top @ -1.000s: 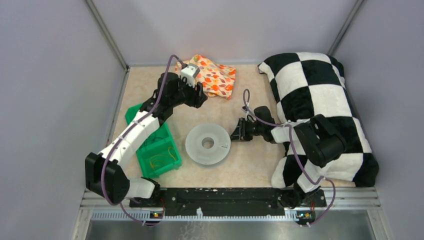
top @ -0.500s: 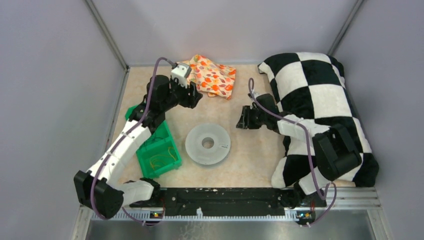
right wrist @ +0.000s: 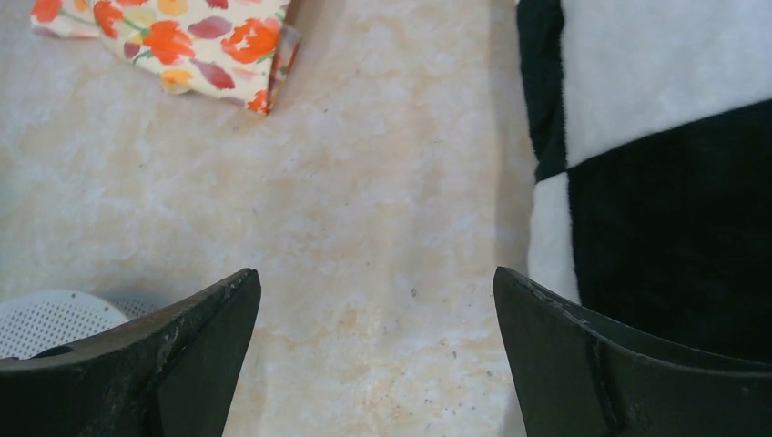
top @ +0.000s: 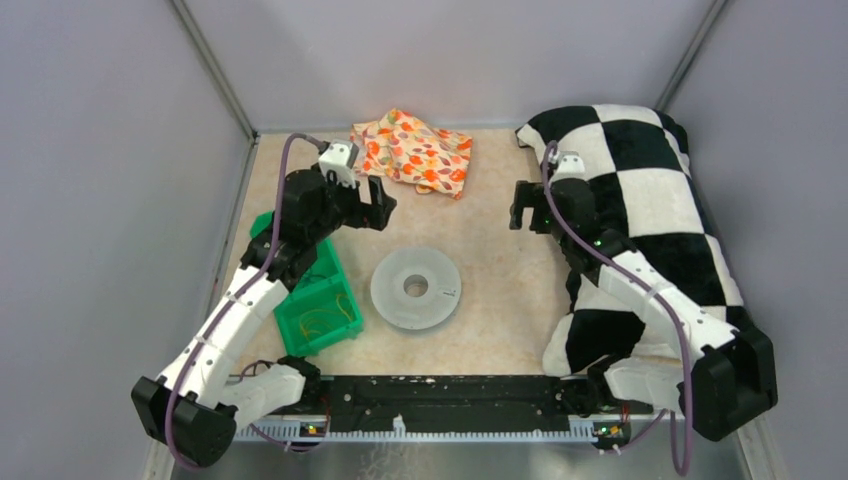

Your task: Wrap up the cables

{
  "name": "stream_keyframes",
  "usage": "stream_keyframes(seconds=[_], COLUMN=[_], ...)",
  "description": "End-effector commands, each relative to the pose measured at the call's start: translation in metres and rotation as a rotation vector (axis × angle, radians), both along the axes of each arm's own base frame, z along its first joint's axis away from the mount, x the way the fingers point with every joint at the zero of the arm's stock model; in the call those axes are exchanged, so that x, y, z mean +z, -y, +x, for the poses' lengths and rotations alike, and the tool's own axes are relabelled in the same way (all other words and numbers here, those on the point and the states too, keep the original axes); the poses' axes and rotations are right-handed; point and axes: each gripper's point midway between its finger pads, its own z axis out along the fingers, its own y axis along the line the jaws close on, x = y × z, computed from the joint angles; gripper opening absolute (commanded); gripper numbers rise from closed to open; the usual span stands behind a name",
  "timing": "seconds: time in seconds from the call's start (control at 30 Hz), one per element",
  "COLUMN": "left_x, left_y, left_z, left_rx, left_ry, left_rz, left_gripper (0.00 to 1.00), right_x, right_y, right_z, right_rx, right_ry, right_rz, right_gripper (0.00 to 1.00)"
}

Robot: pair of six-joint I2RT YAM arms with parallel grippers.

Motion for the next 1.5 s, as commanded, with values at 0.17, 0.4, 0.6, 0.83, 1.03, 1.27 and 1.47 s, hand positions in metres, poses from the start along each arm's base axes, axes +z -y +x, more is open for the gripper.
stream_keyframes(seconds=[0.17,0.4,0.6,0.83,1.03,1.27,1.47], left_x=[0.002,-0.003,-0.019,-0.017,-0.019,-0.019,-0.020], left_y=[-0.019,-0.052,-0.056,-0.060,-0.062,-0.063,-0.062], left_z=[-0.009,-0.002,0.003,0.001,0.001,0.000,-0.002], left_rx=[0.107,0.314,0.370,0.400,0.406,0.403,0.399], left_ry=[0.030,-0.034,-0.104,-0.110,-0.107,-0.106,-0.088], left_rz=[-0.050,-0.013,0.011,-0.003,0.000,0.005,-0.012], left_gripper=[0.99,0.99,0.99,0.99,0.99,0.99,0.99], right_x=[0.028,0.027,0.021,0.021,0.023,0.025,0.025], right_y=[0.031,0.040,0.038,0.034,0.032,0.028,0.029], right_z=[-0.002,0.006,0.015,0.014,0.012,0.012,0.011], right_rx=[-0.140,-0.256,-0.312,-0.298,-0.279,-0.263,-0.260], right_ry=[0.122,0.006,-0.107,-0.117,-0.114,-0.113,-0.107], right_rz=[0.000,-0.036,-0.068,-0.054,-0.053,-0.035,-0.032], right_gripper=[0.99,0.99,0.99,0.99,0.99,0.99,0.99])
